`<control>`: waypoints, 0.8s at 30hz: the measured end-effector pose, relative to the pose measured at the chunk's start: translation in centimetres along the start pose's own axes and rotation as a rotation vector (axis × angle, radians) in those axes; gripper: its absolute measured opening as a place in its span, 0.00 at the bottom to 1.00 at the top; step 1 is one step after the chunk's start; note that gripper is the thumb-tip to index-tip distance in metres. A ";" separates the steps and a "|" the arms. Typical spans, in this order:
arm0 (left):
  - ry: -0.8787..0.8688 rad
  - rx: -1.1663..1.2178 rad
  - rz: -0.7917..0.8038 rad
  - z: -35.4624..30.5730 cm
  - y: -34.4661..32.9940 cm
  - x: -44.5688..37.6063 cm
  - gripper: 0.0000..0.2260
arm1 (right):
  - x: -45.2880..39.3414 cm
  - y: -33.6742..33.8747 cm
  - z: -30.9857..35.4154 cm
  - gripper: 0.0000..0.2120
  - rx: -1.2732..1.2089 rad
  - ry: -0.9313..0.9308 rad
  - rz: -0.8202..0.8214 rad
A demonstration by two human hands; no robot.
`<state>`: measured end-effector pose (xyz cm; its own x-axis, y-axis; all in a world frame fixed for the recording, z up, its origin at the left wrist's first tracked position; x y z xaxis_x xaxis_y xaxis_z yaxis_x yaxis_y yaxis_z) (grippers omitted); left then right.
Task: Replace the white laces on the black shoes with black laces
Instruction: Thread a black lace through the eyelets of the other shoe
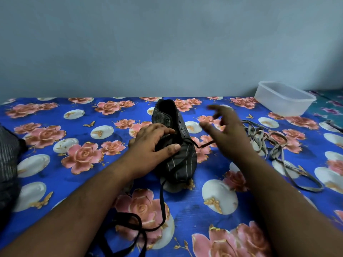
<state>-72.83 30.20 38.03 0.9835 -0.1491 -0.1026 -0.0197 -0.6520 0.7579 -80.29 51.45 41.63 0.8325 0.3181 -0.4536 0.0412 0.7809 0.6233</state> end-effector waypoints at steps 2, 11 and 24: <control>0.000 -0.009 -0.004 0.0 0.0 0.1 0.31 | 0.5 -3.2 2.9 0.13 0.060 0.168 0.225; 0.005 0.010 0.003 0.0 0.0 0.0 0.32 | -0.3 -1.3 0.9 0.05 -0.012 0.037 0.141; -0.065 -0.089 -0.011 -0.8 1.1 0.4 0.28 | 0.1 1.6 0.7 0.10 0.110 0.061 -0.096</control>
<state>-72.27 30.04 39.30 0.9697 -0.1923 -0.1507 0.0097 -0.5860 0.8102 -79.74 52.39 43.02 0.7868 0.2792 -0.5505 0.1826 0.7466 0.6397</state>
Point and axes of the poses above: each hand's wrist, its own x-axis away from the middle knuckle, its own y-axis out of the back of the hand, z = x × y, the point moved 10 cm from there along -x, towards the middle knuckle, and after that the axes turned 8 degrees about z, right-handed, at the moved point
